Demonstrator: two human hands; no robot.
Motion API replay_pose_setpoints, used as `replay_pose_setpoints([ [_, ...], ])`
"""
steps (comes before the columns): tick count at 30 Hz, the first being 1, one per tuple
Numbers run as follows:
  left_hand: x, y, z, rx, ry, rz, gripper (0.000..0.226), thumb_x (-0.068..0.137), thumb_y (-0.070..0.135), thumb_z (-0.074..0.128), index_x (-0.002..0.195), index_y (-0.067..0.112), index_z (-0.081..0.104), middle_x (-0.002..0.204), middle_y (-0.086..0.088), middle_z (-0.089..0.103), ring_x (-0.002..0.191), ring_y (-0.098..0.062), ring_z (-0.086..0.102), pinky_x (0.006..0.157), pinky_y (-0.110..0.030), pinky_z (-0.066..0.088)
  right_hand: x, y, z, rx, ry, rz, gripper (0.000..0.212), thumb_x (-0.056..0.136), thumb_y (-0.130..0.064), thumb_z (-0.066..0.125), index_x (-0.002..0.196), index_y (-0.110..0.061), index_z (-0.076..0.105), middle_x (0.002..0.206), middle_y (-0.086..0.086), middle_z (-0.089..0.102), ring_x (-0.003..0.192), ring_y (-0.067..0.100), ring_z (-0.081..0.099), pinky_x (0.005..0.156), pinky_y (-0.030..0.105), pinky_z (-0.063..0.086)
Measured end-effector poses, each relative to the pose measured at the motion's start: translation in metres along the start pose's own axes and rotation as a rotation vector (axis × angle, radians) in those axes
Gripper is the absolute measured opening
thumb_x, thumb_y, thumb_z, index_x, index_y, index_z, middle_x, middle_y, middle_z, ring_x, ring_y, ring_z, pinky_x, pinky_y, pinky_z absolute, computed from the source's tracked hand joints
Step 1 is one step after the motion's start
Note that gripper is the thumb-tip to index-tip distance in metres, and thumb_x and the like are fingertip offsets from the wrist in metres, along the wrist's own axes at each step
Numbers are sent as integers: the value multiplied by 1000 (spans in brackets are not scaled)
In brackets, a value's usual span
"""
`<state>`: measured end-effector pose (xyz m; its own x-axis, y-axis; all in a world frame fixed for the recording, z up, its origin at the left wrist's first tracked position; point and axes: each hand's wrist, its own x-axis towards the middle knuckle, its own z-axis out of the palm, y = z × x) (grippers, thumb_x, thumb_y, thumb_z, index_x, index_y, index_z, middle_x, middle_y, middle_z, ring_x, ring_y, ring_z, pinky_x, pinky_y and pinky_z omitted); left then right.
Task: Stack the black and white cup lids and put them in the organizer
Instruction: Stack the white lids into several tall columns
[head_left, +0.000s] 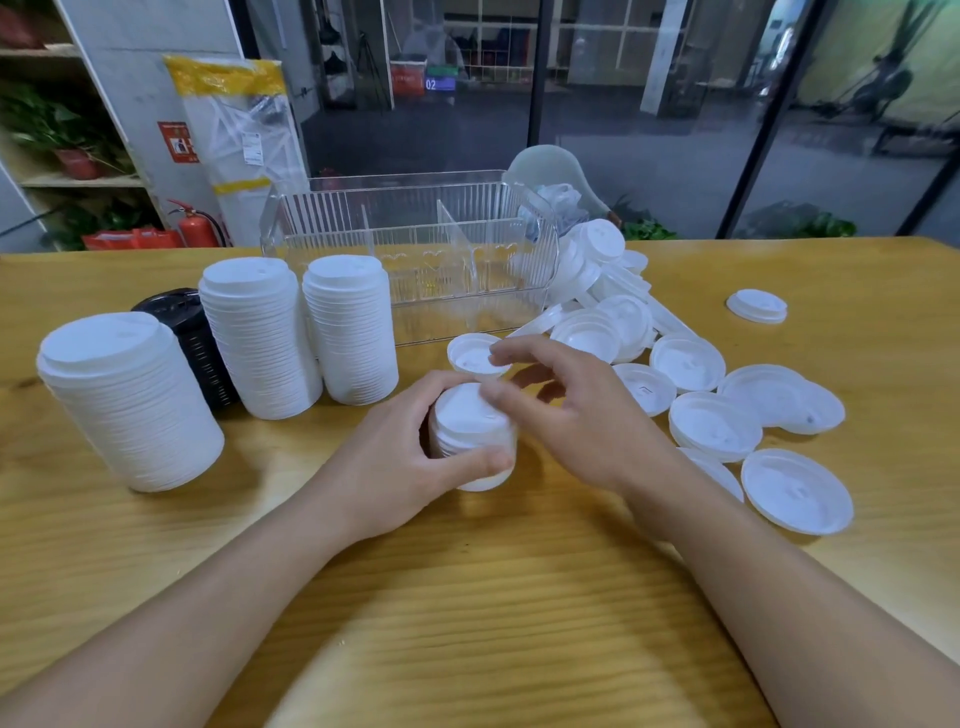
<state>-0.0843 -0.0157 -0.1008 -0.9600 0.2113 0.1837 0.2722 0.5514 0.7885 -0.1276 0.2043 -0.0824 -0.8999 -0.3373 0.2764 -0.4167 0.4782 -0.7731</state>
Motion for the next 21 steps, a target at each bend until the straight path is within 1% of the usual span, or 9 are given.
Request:
replay_pose_setpoints([
  [2,1,-3,0,11,4,-14,62,86,60,88,139,47,59,130,24,72,120,0,68,102,-36,56,7,8,0,32,35,39,26,109,-46,60,127,-31,72,117,-23,73,105,1,69,88,30,54],
  [4,2,-6,0,26,8,-25,57,89,59,85,137,51,56,129,25,70,119,1,66,100,-34,55,13,19,2,-30,15,63,22,113,-32,54,129,-33,69,124,-19,71,108,7,68,96,37,56],
  [7,2,-8,1,38,4,-55,55,93,56,81,138,54,50,127,25,68,116,6,64,95,-28,51,20,25,6,-129,-77,95,38,109,-11,48,136,-35,61,132,-11,66,113,11,65,104,41,54],
  [9,2,-8,1,40,-13,-71,55,94,56,79,139,55,47,128,26,67,114,7,64,93,-25,48,22,22,10,-162,-147,112,47,108,-6,44,147,-30,54,145,-10,62,127,8,60,114,37,49],
  [11,2,-7,1,34,-36,-80,55,95,59,77,139,56,45,129,27,66,116,8,63,95,-26,49,24,20,14,-220,-176,86,50,108,-8,46,155,-27,48,151,-8,61,135,11,57,118,38,46],
  [12,2,-8,0,32,-46,-81,55,95,62,76,139,56,44,131,27,66,118,8,63,99,-28,50,24,20,16,-248,-172,68,50,108,-10,49,156,-26,47,146,-7,63,132,12,58,116,38,47],
  [17,1,-9,-2,46,-75,-87,63,90,74,73,142,55,41,134,26,64,120,7,62,101,-32,52,22,23,13,-389,-92,-10,41,101,-25,72,140,-22,61,111,-8,65,101,11,61,94,38,56],
  [19,0,-5,-1,40,-72,-70,59,91,68,77,139,54,45,131,26,66,119,4,63,98,-30,52,19,23,9,-439,-54,-23,31,100,-30,74,129,-22,67,105,-8,65,93,12,60,88,41,56],
  [21,-1,-3,-1,30,-67,-40,55,90,60,83,135,50,53,129,23,67,119,0,65,96,-31,53,17,23,4,-434,-4,-12,30,102,-34,72,130,-25,67,101,-11,66,87,10,60,85,40,57],
])
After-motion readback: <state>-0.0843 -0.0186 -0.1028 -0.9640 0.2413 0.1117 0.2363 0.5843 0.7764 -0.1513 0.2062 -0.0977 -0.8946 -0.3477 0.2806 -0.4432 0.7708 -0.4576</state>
